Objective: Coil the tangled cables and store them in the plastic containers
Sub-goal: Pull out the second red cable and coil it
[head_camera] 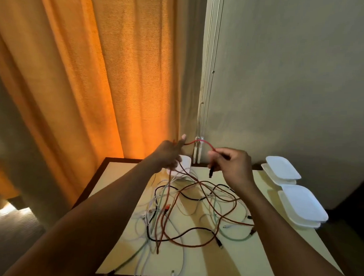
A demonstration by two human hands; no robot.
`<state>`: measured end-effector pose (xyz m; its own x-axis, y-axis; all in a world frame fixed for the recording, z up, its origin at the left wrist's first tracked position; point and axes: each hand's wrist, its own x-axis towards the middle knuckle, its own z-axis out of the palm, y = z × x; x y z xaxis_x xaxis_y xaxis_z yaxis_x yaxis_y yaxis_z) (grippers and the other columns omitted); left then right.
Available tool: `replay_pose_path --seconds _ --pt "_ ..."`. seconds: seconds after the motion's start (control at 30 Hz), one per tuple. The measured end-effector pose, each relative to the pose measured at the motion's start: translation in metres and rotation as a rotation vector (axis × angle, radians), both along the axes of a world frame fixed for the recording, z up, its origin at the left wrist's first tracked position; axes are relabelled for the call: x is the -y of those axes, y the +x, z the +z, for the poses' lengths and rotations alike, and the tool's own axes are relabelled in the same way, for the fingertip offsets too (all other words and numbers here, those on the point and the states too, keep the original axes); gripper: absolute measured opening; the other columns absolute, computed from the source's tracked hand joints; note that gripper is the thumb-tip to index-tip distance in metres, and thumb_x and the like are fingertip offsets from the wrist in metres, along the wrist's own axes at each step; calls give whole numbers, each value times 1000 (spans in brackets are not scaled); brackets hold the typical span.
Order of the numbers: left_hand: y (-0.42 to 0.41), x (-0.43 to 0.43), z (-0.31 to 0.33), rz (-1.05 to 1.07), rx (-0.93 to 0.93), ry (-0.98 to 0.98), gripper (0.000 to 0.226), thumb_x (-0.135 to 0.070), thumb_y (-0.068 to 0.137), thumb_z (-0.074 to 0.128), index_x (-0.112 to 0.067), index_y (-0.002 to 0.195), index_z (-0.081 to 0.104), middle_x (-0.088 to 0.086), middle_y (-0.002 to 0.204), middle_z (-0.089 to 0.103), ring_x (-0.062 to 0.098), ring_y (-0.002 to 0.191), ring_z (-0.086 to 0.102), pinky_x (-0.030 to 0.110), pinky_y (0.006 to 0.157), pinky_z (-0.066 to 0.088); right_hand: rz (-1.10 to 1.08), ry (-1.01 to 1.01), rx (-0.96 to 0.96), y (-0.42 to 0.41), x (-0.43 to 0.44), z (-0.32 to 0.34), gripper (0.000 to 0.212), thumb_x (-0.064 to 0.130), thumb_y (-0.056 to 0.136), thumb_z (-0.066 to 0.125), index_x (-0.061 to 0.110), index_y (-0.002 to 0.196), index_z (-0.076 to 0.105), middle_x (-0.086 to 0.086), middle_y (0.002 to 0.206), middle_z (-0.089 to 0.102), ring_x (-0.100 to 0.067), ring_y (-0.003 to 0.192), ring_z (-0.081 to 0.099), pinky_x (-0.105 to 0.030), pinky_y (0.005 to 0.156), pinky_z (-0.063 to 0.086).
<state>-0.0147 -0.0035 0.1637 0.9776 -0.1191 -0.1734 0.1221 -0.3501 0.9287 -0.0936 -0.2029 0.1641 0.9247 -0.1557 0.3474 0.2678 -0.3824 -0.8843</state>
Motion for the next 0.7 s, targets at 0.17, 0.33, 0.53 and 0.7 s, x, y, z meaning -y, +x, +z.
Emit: replay_pose_path --seconds 0.17,0.33,0.53,0.7 --pt "-17 -6 -5 120 185 545 58 -57 100 53 -3 118 66 22 128 60 40 123 54 50 97 49 -42 395 -43 3 4 16 2 13 89 77 13 87 77 -10 66 73 -37 67 74 -40 65 61" --pt "-68 16 14 -237 222 -114 39 -51 93 68 -19 115 76 1 109 76 18 110 68 41 100 52 0 353 -63 2 -4 25 10 25 86 79 15 86 78 4 69 75 -2 65 68 -13 65 51" --pt "-82 18 35 -347 191 -261 25 -6 95 70 2 118 70 15 101 75 20 90 72 30 86 59 120 286 -134 -11 -8 35 25 40 91 71 17 96 81 20 71 72 10 70 63 -11 67 44" --pt "-95 13 42 -304 187 -270 20 4 97 62 3 115 71 15 95 73 22 85 66 27 84 60 45 293 -73 -13 -4 37 18 26 100 62 29 112 74 22 77 65 -5 79 55 -23 70 41"
